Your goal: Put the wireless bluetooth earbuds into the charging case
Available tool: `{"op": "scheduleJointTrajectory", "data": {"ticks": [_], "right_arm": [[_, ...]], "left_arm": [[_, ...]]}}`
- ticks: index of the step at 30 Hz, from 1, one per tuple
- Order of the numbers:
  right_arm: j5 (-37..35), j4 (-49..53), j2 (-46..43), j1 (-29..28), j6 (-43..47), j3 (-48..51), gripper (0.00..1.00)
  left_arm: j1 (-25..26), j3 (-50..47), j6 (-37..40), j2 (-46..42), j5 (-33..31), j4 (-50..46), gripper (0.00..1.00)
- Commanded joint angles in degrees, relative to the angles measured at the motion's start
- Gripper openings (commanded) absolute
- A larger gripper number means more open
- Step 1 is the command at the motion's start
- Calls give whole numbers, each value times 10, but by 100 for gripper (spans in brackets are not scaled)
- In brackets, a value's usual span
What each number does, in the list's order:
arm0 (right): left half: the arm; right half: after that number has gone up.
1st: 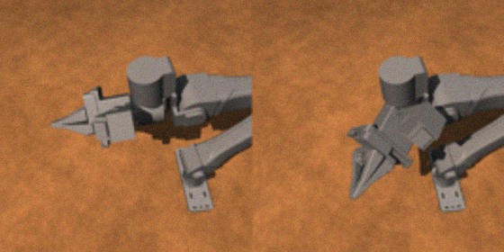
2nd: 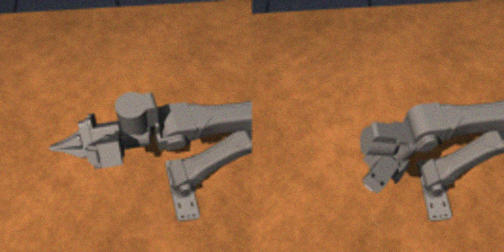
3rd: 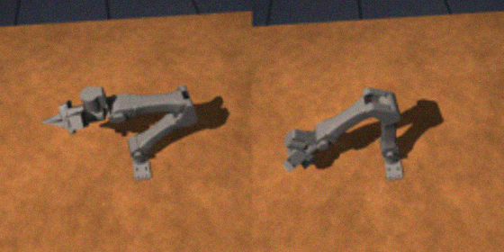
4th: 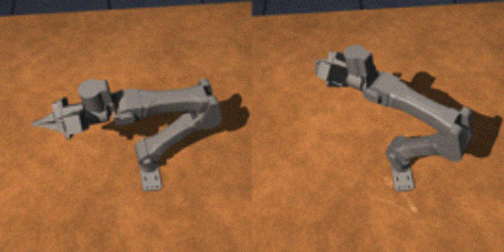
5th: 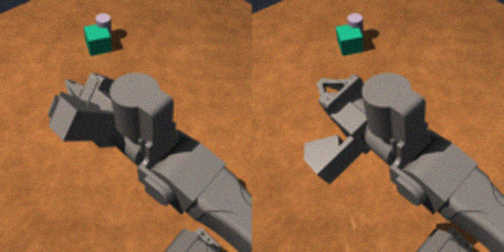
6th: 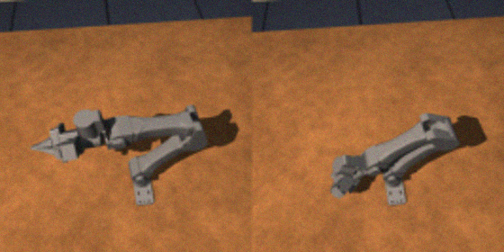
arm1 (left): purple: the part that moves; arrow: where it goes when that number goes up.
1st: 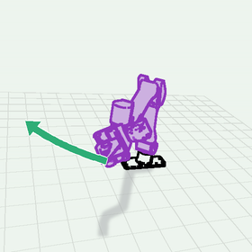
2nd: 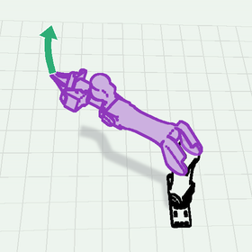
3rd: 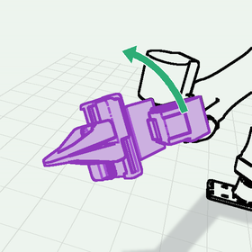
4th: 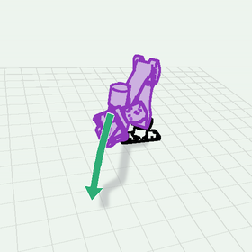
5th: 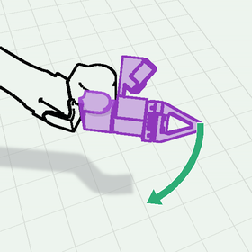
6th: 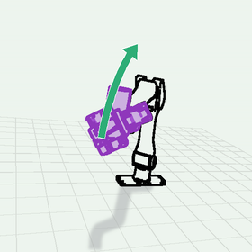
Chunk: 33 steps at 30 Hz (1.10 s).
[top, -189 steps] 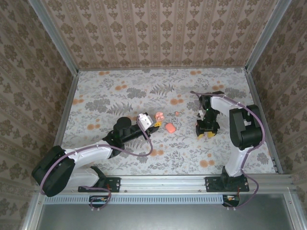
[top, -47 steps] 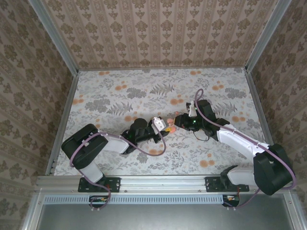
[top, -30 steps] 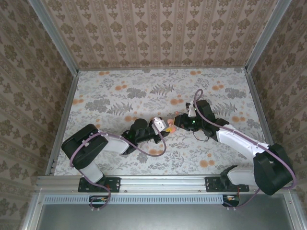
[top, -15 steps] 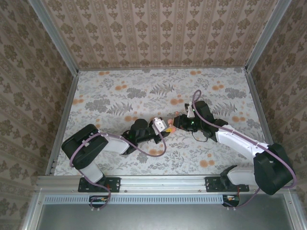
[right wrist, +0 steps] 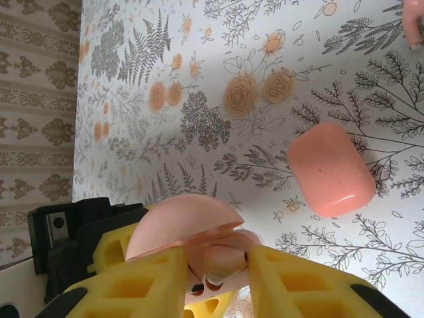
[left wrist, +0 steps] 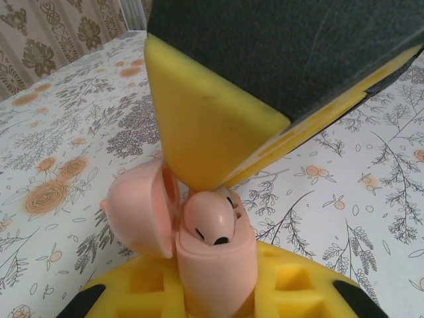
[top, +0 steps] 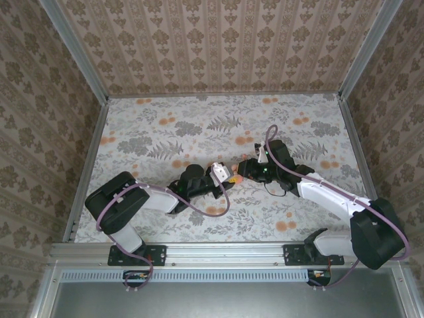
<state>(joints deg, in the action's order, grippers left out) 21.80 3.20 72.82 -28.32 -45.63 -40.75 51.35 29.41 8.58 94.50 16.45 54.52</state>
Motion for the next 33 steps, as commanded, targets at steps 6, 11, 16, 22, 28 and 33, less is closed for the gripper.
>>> {"op": "scheduleJointTrajectory", "data": {"ticks": [6,11,16,22,28,33], "right_arm": [[-12,36,-35,-4,9,-12,35],[-25,55,-65,2,29,-15,36],[-14,56,-90,20,36,-7,36],[23,57,-95,24,33,-11,35],[35,60,-91,21,30,-16,34],[35,69,-70,19,33,-29,34]], "left_arm": [[4,12,-9,-20,0,18,9],[4,13,-11,-28,5,15,9],[4,13,-13,-42,10,4,9],[4,8,-13,-49,10,1,9],[5,8,-16,-48,10,0,9],[6,8,-15,-48,8,1,9]]}}
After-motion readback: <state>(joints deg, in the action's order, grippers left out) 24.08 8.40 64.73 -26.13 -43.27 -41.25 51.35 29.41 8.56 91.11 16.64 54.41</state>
